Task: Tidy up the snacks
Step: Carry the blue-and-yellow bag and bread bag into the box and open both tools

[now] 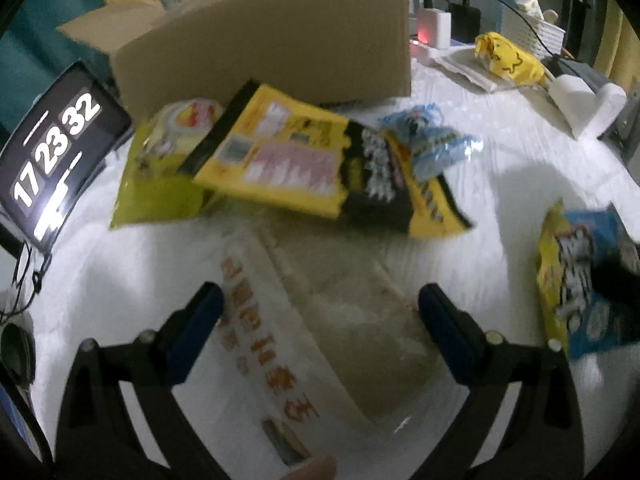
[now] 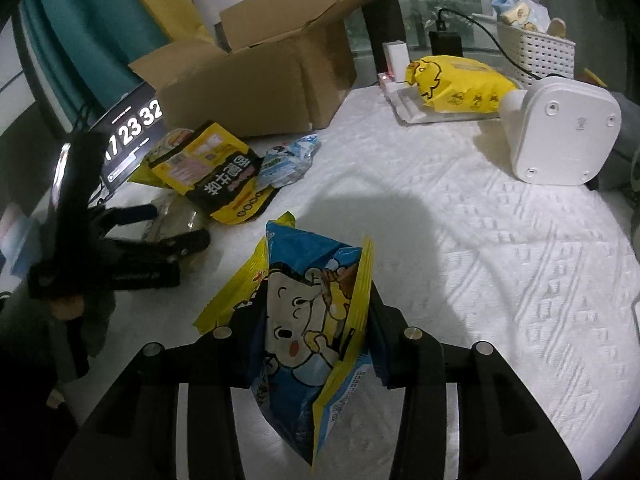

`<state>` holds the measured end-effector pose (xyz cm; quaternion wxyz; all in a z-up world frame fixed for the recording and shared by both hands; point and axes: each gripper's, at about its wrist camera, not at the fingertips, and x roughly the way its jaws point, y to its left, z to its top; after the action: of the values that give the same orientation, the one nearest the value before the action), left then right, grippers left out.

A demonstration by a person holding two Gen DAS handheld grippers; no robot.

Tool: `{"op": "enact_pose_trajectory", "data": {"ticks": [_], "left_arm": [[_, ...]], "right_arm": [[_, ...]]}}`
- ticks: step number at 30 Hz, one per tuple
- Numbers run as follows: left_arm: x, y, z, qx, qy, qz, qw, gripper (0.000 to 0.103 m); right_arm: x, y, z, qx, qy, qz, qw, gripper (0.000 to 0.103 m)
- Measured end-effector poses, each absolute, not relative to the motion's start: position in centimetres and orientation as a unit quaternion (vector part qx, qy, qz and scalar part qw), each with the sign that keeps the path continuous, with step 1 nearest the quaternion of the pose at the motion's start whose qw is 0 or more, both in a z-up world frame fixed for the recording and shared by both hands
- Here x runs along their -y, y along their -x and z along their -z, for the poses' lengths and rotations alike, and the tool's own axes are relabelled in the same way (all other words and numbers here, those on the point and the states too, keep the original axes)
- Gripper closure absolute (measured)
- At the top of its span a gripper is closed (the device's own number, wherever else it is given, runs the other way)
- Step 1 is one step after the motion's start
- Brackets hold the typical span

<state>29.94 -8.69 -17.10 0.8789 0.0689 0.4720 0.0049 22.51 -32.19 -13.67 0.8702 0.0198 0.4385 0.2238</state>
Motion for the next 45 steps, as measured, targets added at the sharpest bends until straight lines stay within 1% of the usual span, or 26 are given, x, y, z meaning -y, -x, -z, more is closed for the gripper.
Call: {"op": "enact_pose_trajectory", "data": {"ticks": [11, 14, 20, 22, 23, 26, 29, 37, 45], "left_arm": [[3.0, -24.0, 17.6, -0.482, -0.017, -0.021, 0.876, 0.004], [1.4, -23.3, 17.8, -0.487, 0.019, -0.022, 0.873, 0.004], [0.9, -22.7, 18.2, -0.462, -0.002, -0.007, 0.887, 0.005], [0.9, -22.6, 17.9, -0.454, 0.001, 0.003, 0.891, 0.015], [0.8, -22.5, 17.7, -0.45, 0.004, 0.011, 0.893, 0.018], [0.4, -22.5, 17.5, -0.448, 0.021, 0.034, 0.893, 0.019], [0.2, -22.0, 16.3, -0.436, 0.033, 0.049, 0.898, 0.02], [-0.9, -20.6, 11.1, -0.375, 0.039, 0.061, 0.924, 0.02], [-1.4, -22.4, 7.3, -0.328, 0.018, 0.069, 0.942, 0.02]], "right_arm": [[28.7, -21.7, 13.2, -0.444, -0.009, -0.231, 0.866, 0.058], [27.5, -21.5, 13.0, -0.444, -0.003, -0.234, 0.865, 0.058], [26.0, -21.1, 12.5, -0.442, 0.003, -0.236, 0.865, 0.058], [25.9, -21.0, 12.2, -0.439, 0.001, -0.234, 0.867, 0.058], [25.9, -20.9, 12.0, -0.437, 0.0, -0.234, 0.868, 0.058], [25.8, -20.9, 10.9, -0.426, 0.002, -0.232, 0.875, 0.058], [25.7, -21.2, 9.9, -0.416, 0.007, -0.228, 0.88, 0.058], [25.0, -23.4, 7.2, -0.385, 0.017, -0.221, 0.896, 0.058], [23.6, -25.9, 4.6, -0.353, 0.026, -0.235, 0.905, 0.058]]}}
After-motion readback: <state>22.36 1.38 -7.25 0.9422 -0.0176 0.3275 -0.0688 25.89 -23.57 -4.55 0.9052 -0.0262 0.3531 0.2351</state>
